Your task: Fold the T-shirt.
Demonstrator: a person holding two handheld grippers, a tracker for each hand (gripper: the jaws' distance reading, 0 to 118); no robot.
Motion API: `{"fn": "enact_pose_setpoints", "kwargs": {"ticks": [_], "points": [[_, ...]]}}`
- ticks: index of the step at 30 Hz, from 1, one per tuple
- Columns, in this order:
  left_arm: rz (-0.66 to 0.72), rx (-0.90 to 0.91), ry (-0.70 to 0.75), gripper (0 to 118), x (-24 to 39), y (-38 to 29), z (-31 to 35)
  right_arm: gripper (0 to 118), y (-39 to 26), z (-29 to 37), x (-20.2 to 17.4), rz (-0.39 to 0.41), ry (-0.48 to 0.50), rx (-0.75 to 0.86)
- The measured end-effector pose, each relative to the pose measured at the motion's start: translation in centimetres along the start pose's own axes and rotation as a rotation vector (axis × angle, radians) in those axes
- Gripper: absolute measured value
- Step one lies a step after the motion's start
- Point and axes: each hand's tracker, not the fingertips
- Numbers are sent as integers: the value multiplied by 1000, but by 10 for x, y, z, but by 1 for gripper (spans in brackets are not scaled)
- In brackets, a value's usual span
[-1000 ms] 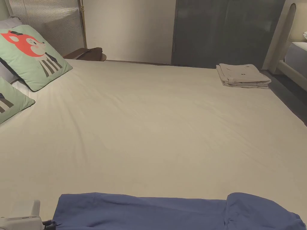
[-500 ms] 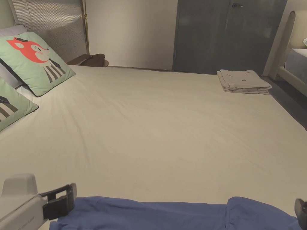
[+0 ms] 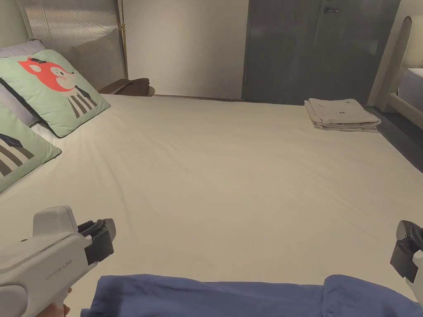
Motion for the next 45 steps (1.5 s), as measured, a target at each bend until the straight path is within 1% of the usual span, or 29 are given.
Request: {"fn": "enact_pose_setpoints", "kwargs": {"ticks": [2, 3, 5, 6, 7, 10, 13, 14, 15, 17, 18, 19, 21, 22, 23, 25, 26, 27, 28, 29, 31, 32, 34, 36, 41, 43, 45], "points": [[95, -45, -23, 2, -19, -3, -3, 0, -2, -3, -3, -3, 5, -7], [122, -93, -31, 9, -32, -5, -8, 0, -5, -4, -3, -5, 7, -11], [166, -155, -32, 66, -56, -10, -16, 0, -8, -7, -7, -3, 13, -27], [166, -215, -38, 88, -69, -14, -21, 0, -9, -8, -9, -1, 15, -33], [178, -256, -51, 102, -80, -19, -25, 0, -8, -5, -11, 2, 17, -38], [255, -364, -109, 102, -100, -33, -29, 0, -10, -7, -14, 7, 17, -53], [389, -417, -160, 102, -124, -51, -39, 0, -16, -9, -18, -1, 19, -69], [440, -441, -177, 102, -146, -58, -51, 0, -17, -10, -19, 0, 19, -76], [476, -459, -177, 102, -149, -63, -56, 0, -19, -8, -22, 7, 18, -83], [489, -482, -189, 100, -150, -73, -63, 0, -20, -9, -24, 19, 19, -93], [479, -480, -188, 100, -131, -74, -58, 0, -19, -7, -27, 26, 22, -97], [474, -477, -194, 100, -127, -74, -58, 0, -19, -4, -32, 31, 24, -100], [471, -488, -238, 91, -120, -71, -61, 0, -18, -3, -34, 33, 24, -104], [489, -502, -272, 88, -133, -77, -67, 0, -17, -3, -35, 34, 24, -104], [502, -514, -287, 88, -131, -78, -71, 0, -17, -5, -31, 36, 22, -103], [483, -529, -239, 63, -124, -85, -78, 0, -15, -5, -33, 36, 23, -102], [456, -536, -214, 55, -101, -87, -79, 0, -14, -5, -34, 34, 25, -100], [470, -529, -213, 45, -101, -89, -77, 0, -9, 0, -40, 35, 31, -98], [493, -520, -200, 29, -105, -89, -75, 0, -7, 1, -43, 39, 33, -96], [527, -519, -202, 20, -111, -89, -72, 0, -6, 2, -44, 43, 35, -96], [578, -522, -220, 6, -128, -86, -62, 0, -5, 0, -44, 49, 44, -94], [612, -524, -220, 5, -132, -85, -56, 0, -5, 0, -45, 52, 44, -92], [617, -502, -205, 4, -148, -76, -48, 0, -3, 0, -46, 46, 42, -88], [601, -465, -157, 4, -162, -67, -32, 0, -1, 1, -45, 42, 45, -82], [643, -370, -15, 4, -208, -41, 4, 0, 1, 2, -49, 43, 55, -82], [644, -366, 9, 4, -202, -33, 15, 0, -1, 0, -49, 39, 64, -81], [606, -367, 3, 4, -187, -26, 23, 0, -1, -2, -52, 40, 74, -82]]}}
